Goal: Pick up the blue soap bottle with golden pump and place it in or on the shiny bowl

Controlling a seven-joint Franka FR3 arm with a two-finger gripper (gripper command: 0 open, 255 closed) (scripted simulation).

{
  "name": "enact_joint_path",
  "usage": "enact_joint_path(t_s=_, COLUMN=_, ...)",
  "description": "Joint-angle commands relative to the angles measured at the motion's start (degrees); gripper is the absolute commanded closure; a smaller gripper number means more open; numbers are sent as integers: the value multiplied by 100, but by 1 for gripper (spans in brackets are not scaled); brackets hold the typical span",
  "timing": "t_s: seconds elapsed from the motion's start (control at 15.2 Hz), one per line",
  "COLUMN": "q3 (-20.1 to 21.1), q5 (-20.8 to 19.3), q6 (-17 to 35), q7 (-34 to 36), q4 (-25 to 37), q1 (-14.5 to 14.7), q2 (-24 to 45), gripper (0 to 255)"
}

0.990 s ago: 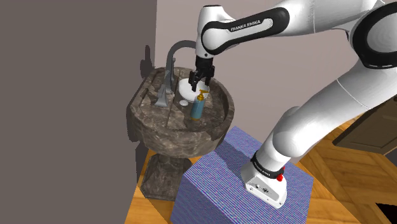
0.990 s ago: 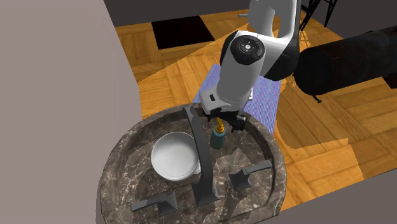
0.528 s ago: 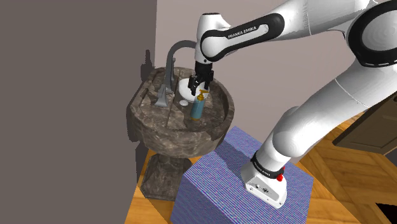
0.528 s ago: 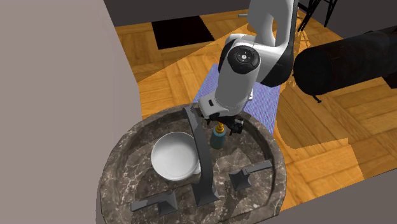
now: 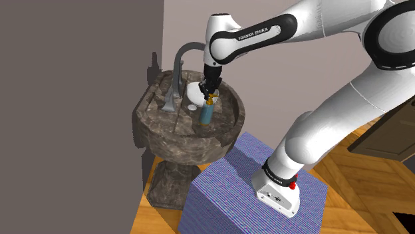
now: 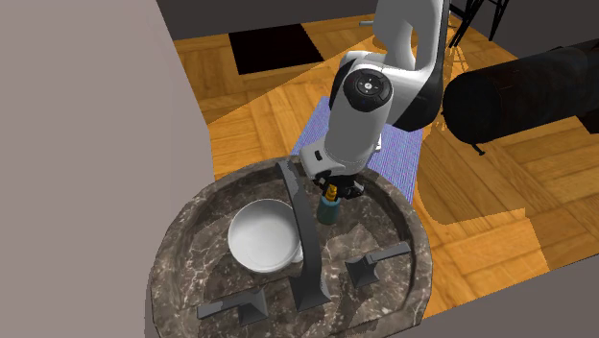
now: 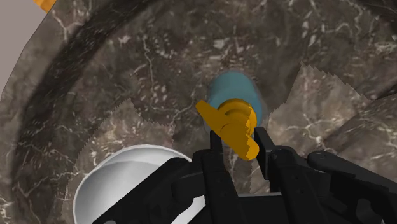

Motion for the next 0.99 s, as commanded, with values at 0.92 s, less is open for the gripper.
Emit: enact_joint_path(t_s=0.92, q3=6, q5=28, q6=-654, q7=-47, q4=402, q1=8, q2=-249, gripper=255)
